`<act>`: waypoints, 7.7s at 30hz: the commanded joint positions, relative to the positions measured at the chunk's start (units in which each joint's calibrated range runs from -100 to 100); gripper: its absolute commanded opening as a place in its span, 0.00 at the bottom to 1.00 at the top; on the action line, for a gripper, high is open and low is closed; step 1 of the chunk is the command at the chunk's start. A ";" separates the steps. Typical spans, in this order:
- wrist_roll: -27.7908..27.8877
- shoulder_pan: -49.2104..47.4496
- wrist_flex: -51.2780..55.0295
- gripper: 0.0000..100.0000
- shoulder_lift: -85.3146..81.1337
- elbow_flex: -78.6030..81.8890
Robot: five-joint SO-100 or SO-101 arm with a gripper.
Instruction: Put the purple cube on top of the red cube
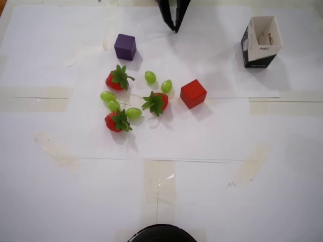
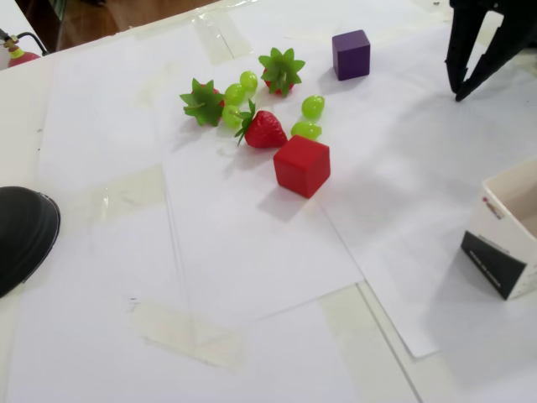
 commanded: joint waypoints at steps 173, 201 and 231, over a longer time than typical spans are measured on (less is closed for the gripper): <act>-4.79 17.81 -14.60 0.05 96.10 -61.09; 0.78 10.02 10.57 0.03 101.78 -106.27; 4.84 -7.26 10.57 0.00 123.02 -128.91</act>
